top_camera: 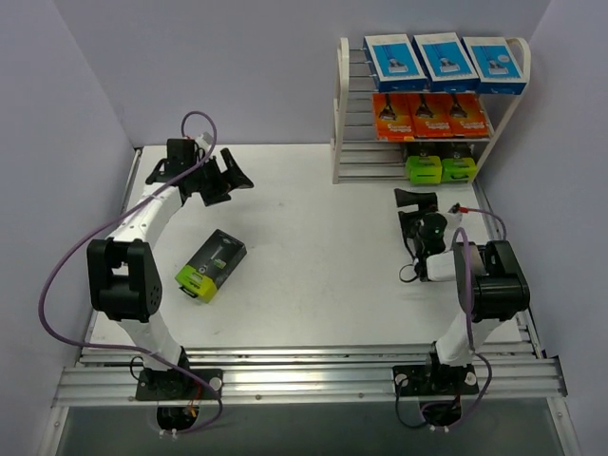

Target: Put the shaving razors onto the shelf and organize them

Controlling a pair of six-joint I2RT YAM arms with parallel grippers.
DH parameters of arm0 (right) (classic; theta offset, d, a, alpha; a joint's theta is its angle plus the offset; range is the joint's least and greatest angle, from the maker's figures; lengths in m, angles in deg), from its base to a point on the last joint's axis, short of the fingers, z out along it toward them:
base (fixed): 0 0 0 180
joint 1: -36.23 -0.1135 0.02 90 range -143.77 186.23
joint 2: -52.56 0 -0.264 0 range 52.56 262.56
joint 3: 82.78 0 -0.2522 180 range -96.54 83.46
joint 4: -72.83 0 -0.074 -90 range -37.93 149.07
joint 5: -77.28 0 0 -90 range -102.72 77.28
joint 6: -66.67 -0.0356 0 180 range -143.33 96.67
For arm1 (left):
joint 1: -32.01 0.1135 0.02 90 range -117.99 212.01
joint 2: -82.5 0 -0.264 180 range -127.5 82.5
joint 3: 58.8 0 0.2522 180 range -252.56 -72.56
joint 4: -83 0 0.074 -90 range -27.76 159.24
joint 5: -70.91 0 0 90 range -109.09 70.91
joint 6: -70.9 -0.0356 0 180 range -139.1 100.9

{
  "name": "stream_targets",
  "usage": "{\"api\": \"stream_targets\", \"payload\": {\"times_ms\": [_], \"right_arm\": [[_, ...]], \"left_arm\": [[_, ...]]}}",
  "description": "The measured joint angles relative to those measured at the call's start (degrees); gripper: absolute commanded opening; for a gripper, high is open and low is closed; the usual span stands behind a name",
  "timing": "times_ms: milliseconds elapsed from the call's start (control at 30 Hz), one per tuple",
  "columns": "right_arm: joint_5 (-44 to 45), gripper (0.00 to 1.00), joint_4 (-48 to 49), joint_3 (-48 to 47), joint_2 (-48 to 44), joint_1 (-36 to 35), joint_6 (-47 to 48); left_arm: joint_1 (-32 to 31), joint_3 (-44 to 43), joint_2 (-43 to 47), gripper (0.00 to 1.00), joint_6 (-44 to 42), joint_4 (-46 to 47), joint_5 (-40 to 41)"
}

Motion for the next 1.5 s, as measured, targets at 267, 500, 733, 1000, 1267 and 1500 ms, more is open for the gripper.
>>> {"api": "stream_targets", "payload": {"times_ms": [267,500,733,1000,1267,1500], "right_arm": [[-0.87,0.82,-11.98,-3.43,-5.29,-29.90,11.47],[-5.29,0.82,-19.30,-19.34,2.73,-45.20,14.93],[-7.28,0.77,-21.16,-26.43,11.17,-55.15,14.27],[-8.33,0.75,-24.59,-31.08,19.04,-58.21,13.20],[-8.76,0.75,-20.24,-31.01,19.98,-58.51,10.71],[-9.33,0.75,-14.58,-30.12,22.75,-58.53,7.96]], "left_arm": [[6.95,-0.13,1.11,0.94,-2.69,-3.91,9.22],[12.63,-4.33,3.61,0.96,-8.28,-9.42,19.56],[12.94,-8.09,0.85,0.98,-12.09,-12.50,23.28],[12.87,-3.23,0.07,0.93,-11.63,-13.09,23.21],[13.90,11.56,2.56,0.73,-5.75,-11.74,18.10],[13.79,23.47,6.99,0.72,2.97,-5.70,14.60]]}}
